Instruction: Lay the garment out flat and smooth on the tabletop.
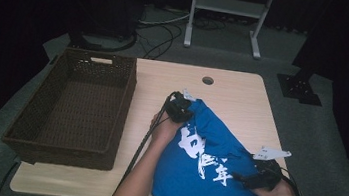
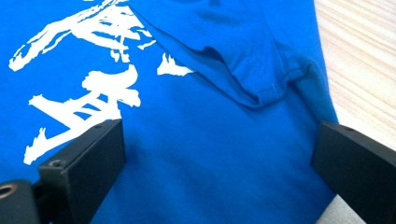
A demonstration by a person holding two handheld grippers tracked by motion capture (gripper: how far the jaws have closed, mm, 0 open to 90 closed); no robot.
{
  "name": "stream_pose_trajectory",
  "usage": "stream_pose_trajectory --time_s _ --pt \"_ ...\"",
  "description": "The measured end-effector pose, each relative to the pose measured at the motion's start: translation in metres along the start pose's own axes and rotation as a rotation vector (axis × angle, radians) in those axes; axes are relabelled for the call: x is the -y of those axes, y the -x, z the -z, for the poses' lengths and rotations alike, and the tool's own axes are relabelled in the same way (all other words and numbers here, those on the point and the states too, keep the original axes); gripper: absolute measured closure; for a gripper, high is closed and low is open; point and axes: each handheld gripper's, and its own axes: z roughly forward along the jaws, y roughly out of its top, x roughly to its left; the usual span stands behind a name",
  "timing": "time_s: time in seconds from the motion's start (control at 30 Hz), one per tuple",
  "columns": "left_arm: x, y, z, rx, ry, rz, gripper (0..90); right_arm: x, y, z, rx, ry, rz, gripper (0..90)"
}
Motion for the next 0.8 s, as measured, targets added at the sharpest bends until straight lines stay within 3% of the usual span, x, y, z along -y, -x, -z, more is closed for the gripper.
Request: stream_pose_trajectory --time_s 0.4,0.5,0.8 --pt "0.001 -0.027 0.035 -0.102 0.059 0.045 86.3 0.000 0.000 0.000 0.001 -0.002 0.000 2.5" --pt "0.002 -0.035 0.043 -0.146 0.067 0.048 85.7 0.000 0.000 0.000 0.001 -0.003 -0.001 2.5" --pt "0.007 -0.040 0.053 -0.259 0.024 0.046 82.3 0.000 0.000 0.000 0.002 -0.002 -0.001 2.6"
